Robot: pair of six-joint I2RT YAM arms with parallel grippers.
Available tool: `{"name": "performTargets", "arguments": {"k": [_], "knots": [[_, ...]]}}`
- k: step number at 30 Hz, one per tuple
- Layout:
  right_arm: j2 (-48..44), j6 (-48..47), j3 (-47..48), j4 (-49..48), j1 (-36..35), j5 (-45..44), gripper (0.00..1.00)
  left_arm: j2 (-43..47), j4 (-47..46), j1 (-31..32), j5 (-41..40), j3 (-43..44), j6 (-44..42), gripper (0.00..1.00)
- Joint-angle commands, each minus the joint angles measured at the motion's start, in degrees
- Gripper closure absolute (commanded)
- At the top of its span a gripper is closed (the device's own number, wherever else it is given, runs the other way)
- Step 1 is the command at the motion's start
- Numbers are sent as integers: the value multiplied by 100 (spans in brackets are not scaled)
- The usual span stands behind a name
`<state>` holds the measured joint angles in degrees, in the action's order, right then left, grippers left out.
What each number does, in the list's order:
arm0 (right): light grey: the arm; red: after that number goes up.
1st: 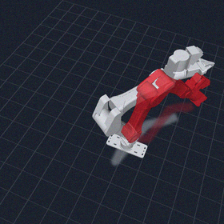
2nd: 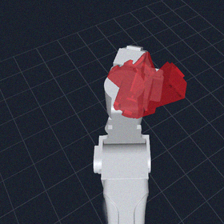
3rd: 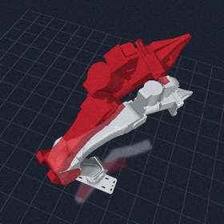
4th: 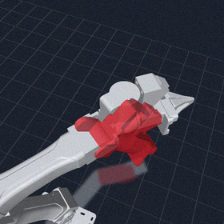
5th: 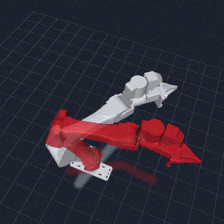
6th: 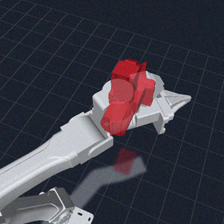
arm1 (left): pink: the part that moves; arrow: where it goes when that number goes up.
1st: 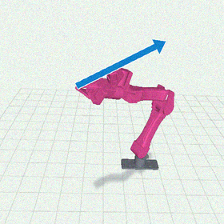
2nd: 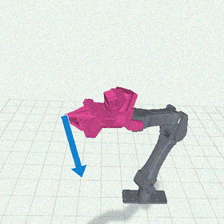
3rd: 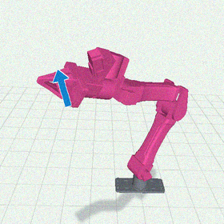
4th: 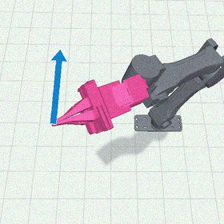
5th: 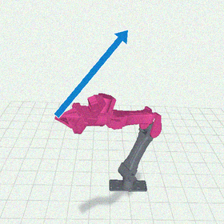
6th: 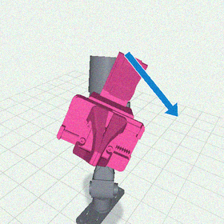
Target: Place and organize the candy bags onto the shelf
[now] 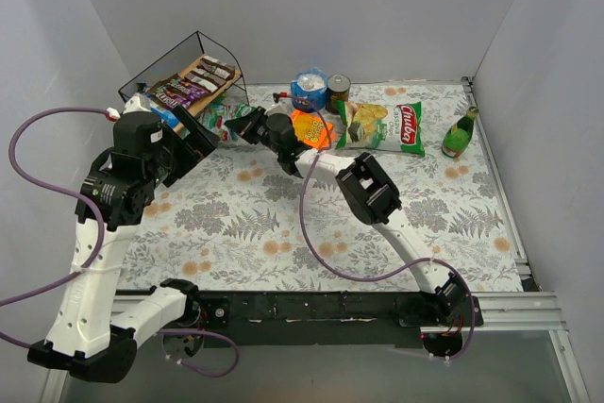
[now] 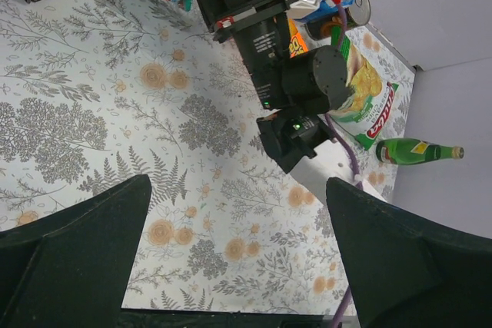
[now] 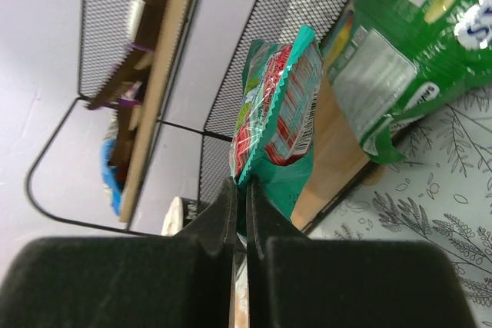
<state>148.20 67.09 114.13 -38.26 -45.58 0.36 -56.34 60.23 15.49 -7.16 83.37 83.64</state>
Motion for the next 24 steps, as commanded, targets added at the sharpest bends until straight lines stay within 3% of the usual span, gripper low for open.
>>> {"name": "performTargets", "arguments": {"k": [1,17,24], "knots": [[349,85,618,-674,-284,-712,99,149,200,-28,-93,100,-5,2],[1167,735,1261,-735,-671,-2250,96,184,261,-28,-110,-14,-58,2],[1492,1087,1498,-762,-750,-2497,89,202,358,-19,-224,-23,-67,2]]}}
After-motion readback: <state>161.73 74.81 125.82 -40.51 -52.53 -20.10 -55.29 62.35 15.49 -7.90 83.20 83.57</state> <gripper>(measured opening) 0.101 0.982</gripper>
